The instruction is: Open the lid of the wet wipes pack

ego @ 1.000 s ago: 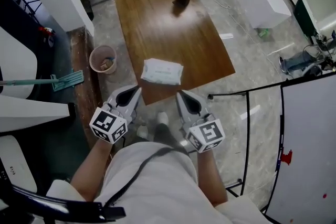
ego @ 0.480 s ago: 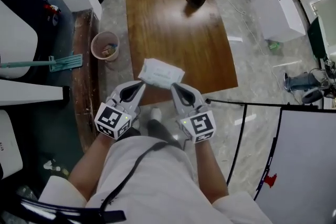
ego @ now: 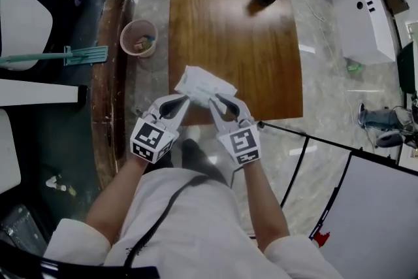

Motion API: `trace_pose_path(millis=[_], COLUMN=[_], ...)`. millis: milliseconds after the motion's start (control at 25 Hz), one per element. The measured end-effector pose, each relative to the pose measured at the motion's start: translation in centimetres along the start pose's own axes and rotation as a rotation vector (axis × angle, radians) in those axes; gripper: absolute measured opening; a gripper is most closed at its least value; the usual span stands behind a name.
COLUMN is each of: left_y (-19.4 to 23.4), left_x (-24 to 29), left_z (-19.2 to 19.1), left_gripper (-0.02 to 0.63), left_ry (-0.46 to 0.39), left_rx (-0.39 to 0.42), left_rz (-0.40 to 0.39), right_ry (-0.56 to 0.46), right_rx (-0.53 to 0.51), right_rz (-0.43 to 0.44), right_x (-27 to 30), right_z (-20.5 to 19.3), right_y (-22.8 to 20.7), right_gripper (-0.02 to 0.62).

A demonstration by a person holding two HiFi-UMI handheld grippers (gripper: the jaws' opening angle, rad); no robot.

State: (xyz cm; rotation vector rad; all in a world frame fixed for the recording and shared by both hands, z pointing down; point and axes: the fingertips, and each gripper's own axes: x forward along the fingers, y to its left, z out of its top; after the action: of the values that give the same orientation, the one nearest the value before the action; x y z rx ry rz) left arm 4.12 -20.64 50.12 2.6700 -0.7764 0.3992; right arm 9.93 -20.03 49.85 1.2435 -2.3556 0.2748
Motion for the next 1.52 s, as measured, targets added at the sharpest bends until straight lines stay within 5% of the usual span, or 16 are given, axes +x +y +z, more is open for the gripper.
trace_pose_path(millis=[120, 600, 1320, 1520], left_y=[0.4, 1.7, 1.7, 1.8], left_x=[1.4, 5.6, 7.9, 8.2], left_z=[-1.8, -7.7, -10.9, -11.2], left_gripper=[0.046, 0.018, 0.005, 0.005], left_ry=[0.052, 0.177, 0.256, 0.259], left_rx=[0.002, 0.011, -0.012, -0.014], left_rz=[0.011, 0.071, 0.075, 0.076], right_ry=[0.087, 0.279, 0.34, 0.36], right_rx=[-0.063, -0.222, -0.255, -0.178], right_rz=[0.04, 0.15, 0.225, 0.274], right_x=[2.0, 6.2, 8.0, 8.3], right_z=[-2.5, -8.3, -10.4, -10.7], right_y=[-0.1, -1.1, -1.5, -1.7], right_gripper=[0.13, 0.265, 0.291, 0.29])
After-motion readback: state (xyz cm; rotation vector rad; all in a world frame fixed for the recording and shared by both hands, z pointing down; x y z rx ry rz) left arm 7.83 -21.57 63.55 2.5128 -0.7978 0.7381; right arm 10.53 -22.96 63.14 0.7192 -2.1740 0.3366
